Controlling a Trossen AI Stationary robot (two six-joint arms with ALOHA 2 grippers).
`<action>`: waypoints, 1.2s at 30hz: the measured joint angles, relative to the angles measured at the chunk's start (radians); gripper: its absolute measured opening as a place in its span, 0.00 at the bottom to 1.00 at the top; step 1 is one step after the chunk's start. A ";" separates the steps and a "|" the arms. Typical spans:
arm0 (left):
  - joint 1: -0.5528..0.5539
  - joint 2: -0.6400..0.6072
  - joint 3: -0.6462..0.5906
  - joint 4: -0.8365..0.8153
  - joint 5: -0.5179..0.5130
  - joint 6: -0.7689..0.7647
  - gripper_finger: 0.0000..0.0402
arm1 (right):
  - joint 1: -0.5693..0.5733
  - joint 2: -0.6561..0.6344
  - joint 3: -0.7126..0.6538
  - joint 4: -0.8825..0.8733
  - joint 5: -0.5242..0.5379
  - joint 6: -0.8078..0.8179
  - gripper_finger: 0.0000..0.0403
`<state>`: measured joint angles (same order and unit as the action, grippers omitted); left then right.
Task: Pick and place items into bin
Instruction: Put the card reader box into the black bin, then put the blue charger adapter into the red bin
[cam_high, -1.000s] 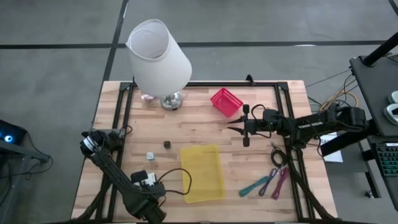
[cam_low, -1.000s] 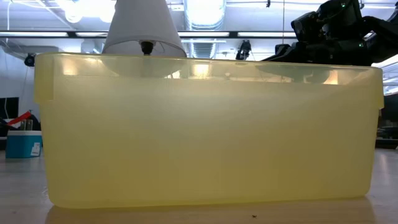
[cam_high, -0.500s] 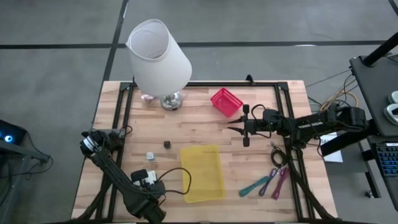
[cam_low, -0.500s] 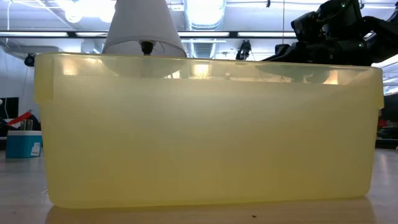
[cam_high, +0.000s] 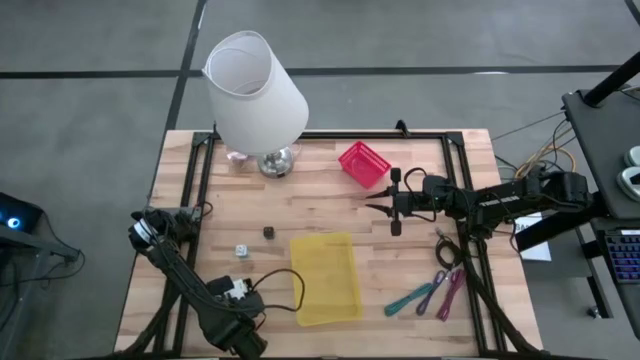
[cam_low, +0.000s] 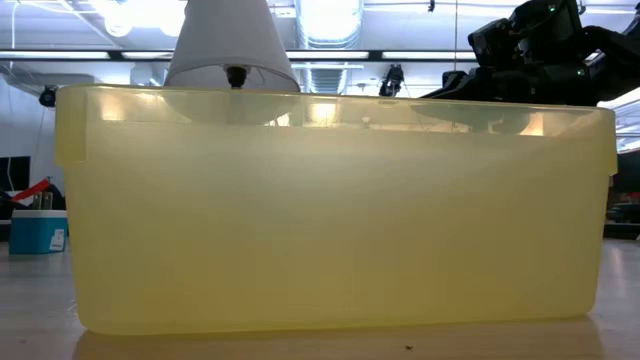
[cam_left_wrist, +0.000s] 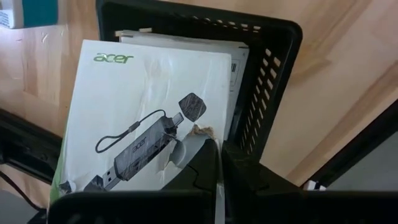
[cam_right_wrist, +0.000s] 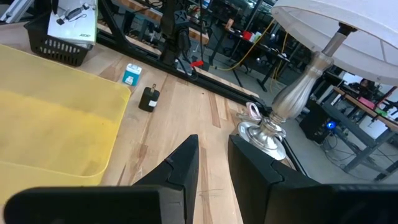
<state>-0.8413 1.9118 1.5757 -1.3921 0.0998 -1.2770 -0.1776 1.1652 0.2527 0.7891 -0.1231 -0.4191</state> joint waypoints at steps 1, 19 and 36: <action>0.000 0.000 0.000 0.001 0.000 0.000 0.00 | 0.000 0.000 0.000 0.000 0.000 0.000 0.19; 0.002 0.000 -0.012 0.014 0.003 0.000 0.28 | 0.000 0.000 0.000 -0.001 0.000 0.000 0.19; 0.026 -0.048 -0.012 -0.039 -0.072 0.008 0.42 | 0.000 0.000 0.000 -0.003 0.000 -0.001 0.19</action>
<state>-0.8148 1.8633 1.5635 -1.4308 0.0275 -1.2693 -0.1772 1.1652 0.2523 0.7856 -0.1230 -0.4200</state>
